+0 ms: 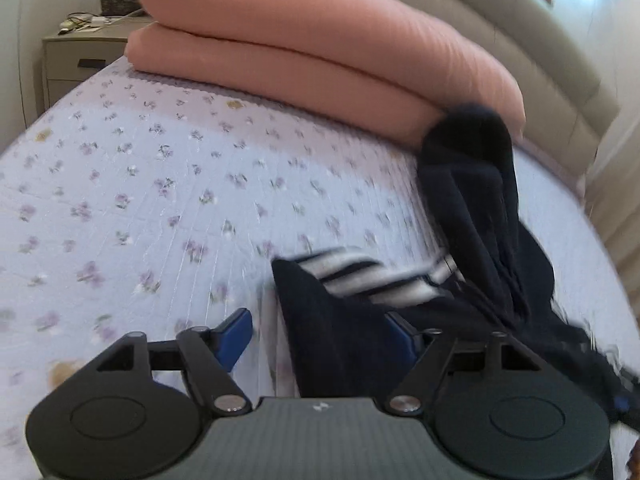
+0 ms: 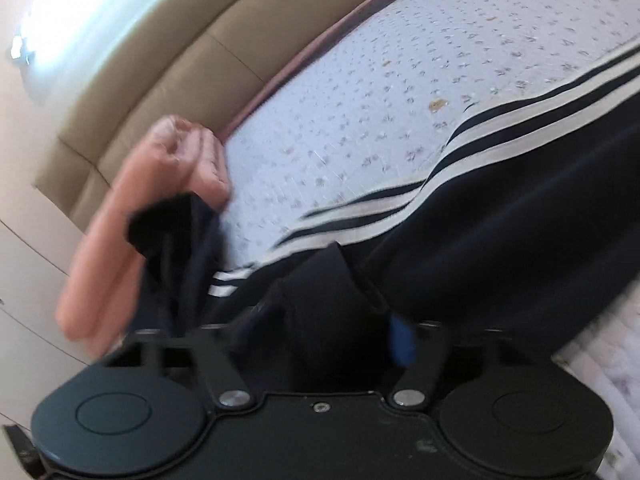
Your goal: Fold large clothes
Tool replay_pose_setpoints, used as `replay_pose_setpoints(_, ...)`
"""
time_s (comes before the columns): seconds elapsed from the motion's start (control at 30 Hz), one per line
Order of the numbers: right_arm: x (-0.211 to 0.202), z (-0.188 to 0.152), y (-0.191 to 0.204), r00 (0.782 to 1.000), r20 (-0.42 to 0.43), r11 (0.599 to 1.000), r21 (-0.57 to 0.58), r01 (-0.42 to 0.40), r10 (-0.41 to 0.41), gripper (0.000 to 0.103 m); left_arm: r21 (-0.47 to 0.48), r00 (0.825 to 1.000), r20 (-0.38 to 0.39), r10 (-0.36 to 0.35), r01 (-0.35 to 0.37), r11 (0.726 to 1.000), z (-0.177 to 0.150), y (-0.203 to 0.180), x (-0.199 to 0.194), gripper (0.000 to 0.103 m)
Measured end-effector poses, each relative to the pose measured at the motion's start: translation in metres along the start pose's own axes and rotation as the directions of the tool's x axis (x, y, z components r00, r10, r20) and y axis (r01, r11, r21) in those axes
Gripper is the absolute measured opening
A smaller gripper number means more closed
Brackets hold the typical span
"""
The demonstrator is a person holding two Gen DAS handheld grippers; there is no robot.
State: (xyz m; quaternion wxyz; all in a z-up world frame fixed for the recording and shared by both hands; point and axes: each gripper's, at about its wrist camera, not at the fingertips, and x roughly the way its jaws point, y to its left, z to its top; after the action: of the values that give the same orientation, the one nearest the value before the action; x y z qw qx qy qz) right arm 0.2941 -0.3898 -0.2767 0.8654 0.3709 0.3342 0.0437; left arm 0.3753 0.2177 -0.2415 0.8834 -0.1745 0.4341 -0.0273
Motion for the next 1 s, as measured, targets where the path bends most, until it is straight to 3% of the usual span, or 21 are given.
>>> replay_pose_setpoints(0.17,-0.053,0.026,-0.052,0.998,-0.053,0.983,0.185,-0.005,0.015,0.085,0.088,0.994,-0.061,0.090,-0.084,0.993,0.000,-0.043,-0.052,0.081)
replay_pose_setpoints(0.23,-0.075,0.038,-0.088,0.997,-0.065,0.959,0.276,0.068,-0.052,0.085,0.059,0.993,-0.066,0.096,-0.092,0.994,-0.003,-0.056,-0.071,0.082)
replay_pose_setpoints(0.33,-0.101,0.055,-0.144,0.989,-0.083,0.907,0.396,0.144,-0.121,0.084,-0.065,0.990,-0.101,0.096,-0.102,0.993,-0.007,-0.070,-0.088,0.083)
replay_pose_setpoints(0.4,-0.116,0.071,-0.176,0.995,-0.018,0.891,0.444,0.094,-0.096,0.084,-0.149,0.990,-0.113,0.084,-0.101,0.984,-0.010,-0.079,-0.094,0.083)
replay_pose_setpoints(0.53,-0.134,0.107,-0.228,0.966,0.137,0.875,0.465,0.131,-0.218,0.084,-0.186,0.990,-0.101,0.098,-0.115,0.976,-0.017,-0.105,-0.100,0.083)
replay_pose_setpoints(0.67,-0.135,0.132,-0.281,0.947,0.297,0.850,0.525,-0.055,-0.122,0.081,-0.136,0.985,-0.117,0.124,-0.140,0.981,-0.020,-0.138,-0.101,0.083)
replay_pose_setpoints(0.9,-0.123,0.163,-0.289,0.904,0.388,0.905,0.425,-0.002,-0.180,0.077,-0.076,0.992,-0.084,0.092,-0.098,0.992,-0.025,-0.173,-0.104,0.083)
replay_pose_setpoints(0.97,-0.119,0.169,-0.284,0.902,0.363,0.916,0.393,0.079,-0.234,0.057,-0.074,0.993,-0.084,0.080,-0.086,0.994,-0.027,-0.176,-0.101,0.083)
replay_pose_setpoints(1.0,-0.115,0.173,-0.284,0.897,0.346,0.910,0.394,0.126,-0.274,0.017,-0.077,0.993,-0.087,0.075,-0.082,0.994,-0.029,-0.177,-0.100,0.082)
